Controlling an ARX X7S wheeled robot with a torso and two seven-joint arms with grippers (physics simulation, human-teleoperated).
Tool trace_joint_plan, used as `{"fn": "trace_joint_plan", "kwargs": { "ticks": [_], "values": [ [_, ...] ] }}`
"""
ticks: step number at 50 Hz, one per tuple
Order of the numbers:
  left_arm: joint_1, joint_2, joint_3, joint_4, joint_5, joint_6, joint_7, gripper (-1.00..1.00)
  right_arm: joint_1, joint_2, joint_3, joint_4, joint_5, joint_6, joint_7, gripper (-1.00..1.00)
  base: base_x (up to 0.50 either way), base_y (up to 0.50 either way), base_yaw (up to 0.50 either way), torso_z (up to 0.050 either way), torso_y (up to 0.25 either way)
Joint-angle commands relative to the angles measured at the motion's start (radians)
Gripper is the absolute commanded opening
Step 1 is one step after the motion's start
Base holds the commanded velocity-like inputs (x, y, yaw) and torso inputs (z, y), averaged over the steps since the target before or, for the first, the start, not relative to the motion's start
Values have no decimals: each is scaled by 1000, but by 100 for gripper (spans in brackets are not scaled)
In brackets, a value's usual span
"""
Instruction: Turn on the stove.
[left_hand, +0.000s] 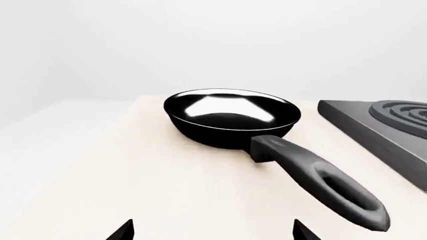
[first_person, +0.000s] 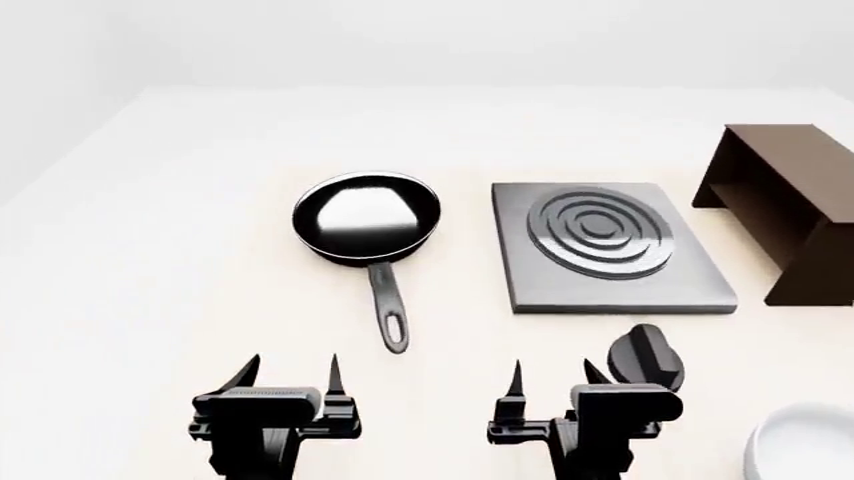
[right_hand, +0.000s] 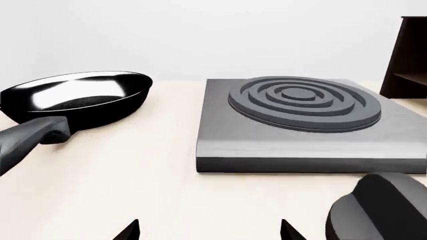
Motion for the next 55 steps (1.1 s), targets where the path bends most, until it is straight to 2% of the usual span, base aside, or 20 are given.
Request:
{"fn": "trace_joint_plan", "kwargs": {
  "ticks": [1, 8, 19, 28, 36, 39, 55],
  "values": [
    [-13, -1, 8, -20, -5, 9, -3, 100, 14, 4, -9, 22, -9, -15, 11, 100, 500, 0, 0, 0, 15],
    [-17, -3, 14, -23, -6, 8, -7, 100, 15, 5, -14, 32, -19, -63, 16, 100, 275, 0, 0, 0, 0],
    [-23, -11, 22, -24, -11, 2, -8, 100, 27, 2, -18, 47, -28, -60, 42, 100, -2, 409, 0, 0, 0],
    [-27, -13, 26, -32, -16, 8, -11, 100, 35, -9, 2, 64, -11, -91, 68, 100, 0, 7, 0, 0, 0],
    [-30, -17, 28, -32, -21, 9, -14, 100, 49, -12, 10, 68, -6, -28, 109, 100, -241, 0, 0, 0, 0],
    [-30, -18, 29, -35, -23, 12, -14, 100, 39, -14, 23, 57, 18, -80, 96, 100, -316, 0, 0, 0, 0],
    [-43, -18, 38, -54, -25, 22, -21, 100, 56, -8, 9, 89, -1, -86, 124, 100, 0, 0, 0, 0, 0]
  ]
}}
